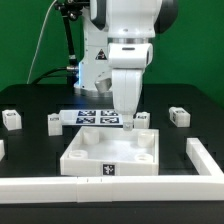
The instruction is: Assemble one leg
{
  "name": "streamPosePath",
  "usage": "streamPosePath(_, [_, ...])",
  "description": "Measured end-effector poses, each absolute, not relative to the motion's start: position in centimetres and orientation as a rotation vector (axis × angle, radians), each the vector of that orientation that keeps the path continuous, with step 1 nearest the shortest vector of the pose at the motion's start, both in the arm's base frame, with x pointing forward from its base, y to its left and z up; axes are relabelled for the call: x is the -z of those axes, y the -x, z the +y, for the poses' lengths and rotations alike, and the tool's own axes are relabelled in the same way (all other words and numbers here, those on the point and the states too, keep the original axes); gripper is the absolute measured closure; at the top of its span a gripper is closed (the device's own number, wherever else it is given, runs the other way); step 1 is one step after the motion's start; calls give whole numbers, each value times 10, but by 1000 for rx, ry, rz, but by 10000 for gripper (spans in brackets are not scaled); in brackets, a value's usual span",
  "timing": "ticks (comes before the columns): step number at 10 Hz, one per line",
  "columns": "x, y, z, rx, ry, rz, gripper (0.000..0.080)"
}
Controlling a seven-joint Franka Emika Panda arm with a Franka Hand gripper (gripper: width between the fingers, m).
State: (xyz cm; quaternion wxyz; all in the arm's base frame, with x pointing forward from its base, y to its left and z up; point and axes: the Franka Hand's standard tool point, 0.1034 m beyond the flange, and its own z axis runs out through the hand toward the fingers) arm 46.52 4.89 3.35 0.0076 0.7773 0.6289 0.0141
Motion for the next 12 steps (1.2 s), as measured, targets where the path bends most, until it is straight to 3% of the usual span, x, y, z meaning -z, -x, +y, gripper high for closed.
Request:
streamPosePath(7, [-6,-454,37,0,-2486,1937,150])
streamPosePath(8, [-6,-454,37,1,-2487,1937,281])
streamPosePath(9, [-6,-454,37,1,-2487,1937,281])
streamPosePath(11, [-6,-454,37,1,-2487,1937,555])
streamPosePath(12, [-6,-454,37,1,-2487,1937,733])
